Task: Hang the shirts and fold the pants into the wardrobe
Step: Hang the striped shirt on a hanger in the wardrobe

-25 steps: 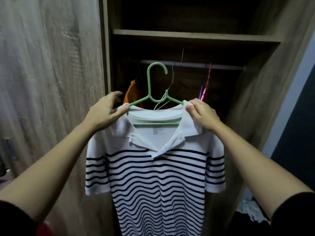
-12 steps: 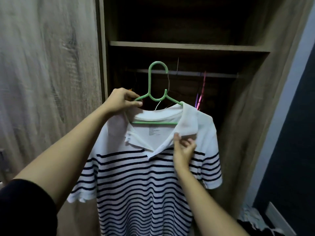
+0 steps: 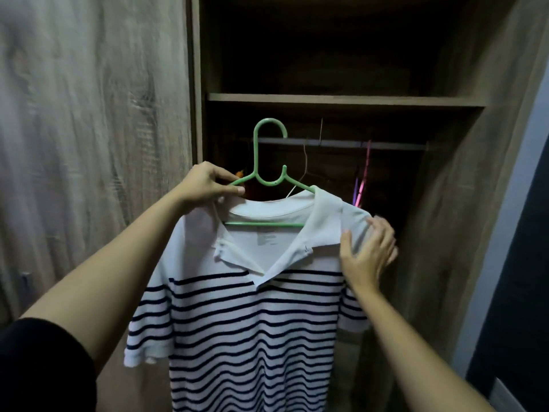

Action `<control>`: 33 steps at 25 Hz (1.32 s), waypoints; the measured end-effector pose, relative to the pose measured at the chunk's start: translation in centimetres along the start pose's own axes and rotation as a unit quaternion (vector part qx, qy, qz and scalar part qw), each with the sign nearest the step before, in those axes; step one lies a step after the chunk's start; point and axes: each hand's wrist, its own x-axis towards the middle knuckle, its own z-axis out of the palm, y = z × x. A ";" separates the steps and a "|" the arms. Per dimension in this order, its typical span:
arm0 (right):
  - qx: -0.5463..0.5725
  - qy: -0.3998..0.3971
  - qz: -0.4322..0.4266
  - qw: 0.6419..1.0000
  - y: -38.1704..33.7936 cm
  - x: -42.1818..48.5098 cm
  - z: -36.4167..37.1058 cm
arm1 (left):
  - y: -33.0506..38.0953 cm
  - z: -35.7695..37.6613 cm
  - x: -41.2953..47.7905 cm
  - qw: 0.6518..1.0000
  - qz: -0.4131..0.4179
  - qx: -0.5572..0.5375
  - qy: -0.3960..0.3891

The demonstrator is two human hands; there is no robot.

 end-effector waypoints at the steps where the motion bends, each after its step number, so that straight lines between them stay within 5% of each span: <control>1: -0.027 -0.029 -0.049 0.998 -0.4 1.5 -0.2 | 0.1 -0.2 0.0 1.000 -0.003 -0.005 -0.001; 4: -0.073 -0.206 -0.190 0.957 -2.9 5.3 -0.3 | 0.3 0.2 -0.5 1.000 -0.006 -0.024 -0.017; 8: -0.024 -0.372 -0.165 0.913 -4.5 6.8 1.1 | 0.4 1.0 -2.8 0.997 0.012 0.057 -0.045; 12: 0.017 -0.359 -0.162 0.919 -4.0 5.1 1.4 | -1.0 -1.0 -7.0 0.981 0.003 0.087 -0.175; 17: 0.059 -0.421 -0.167 0.890 -4.9 2.6 2.1 | -2.7 -3.3 -12.1 0.931 -0.075 -0.110 -0.341; 24: 0.099 -0.486 -0.008 0.868 -6.8 0.1 4.5 | -3.5 -3.4 -14.9 0.952 -0.119 -0.163 -0.232; 33: 0.084 -0.327 0.166 0.927 -8.3 2.5 15.2 | -5.1 0.0 -10.2 0.970 -0.215 -0.015 -0.108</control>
